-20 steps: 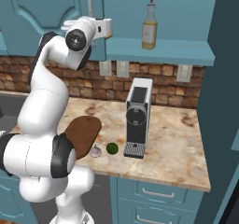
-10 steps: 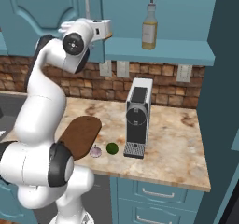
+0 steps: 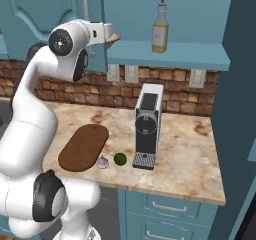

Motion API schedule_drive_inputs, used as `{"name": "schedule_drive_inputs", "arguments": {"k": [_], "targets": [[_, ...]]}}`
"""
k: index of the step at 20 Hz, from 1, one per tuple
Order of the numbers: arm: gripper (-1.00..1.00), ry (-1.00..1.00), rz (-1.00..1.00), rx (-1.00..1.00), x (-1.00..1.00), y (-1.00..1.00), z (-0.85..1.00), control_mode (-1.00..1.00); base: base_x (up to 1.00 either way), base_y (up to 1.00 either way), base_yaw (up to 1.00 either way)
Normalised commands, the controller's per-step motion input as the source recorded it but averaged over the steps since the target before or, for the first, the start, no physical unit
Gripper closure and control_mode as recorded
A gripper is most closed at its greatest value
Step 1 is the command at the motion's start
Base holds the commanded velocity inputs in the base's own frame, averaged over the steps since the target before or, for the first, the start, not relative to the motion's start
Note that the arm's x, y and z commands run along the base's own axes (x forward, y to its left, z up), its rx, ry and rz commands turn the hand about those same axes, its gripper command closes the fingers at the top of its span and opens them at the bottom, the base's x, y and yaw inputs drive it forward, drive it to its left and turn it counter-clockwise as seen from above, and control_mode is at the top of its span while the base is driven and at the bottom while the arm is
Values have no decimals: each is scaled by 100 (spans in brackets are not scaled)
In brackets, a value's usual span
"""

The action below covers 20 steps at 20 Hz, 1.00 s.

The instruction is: Open the cabinet. Place the bowl and condiment on the counter. Then place the lime and garlic on the cutting board.

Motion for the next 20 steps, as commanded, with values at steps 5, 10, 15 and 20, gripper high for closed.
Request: {"name": "schedule_drive_inputs", "arguments": {"k": [5, 10, 15, 20], "targets": [[100, 21, -10, 0, -52, 0, -8, -100, 0, 0, 0], [100, 9, -6, 0, -50, 1, -29, -100, 0, 0, 0], [100, 0, -3, 1, -60, 0, -38, -100, 0, 0, 0], [100, 0, 0, 2, -70, 0, -36, -100, 0, 0, 0]]}}
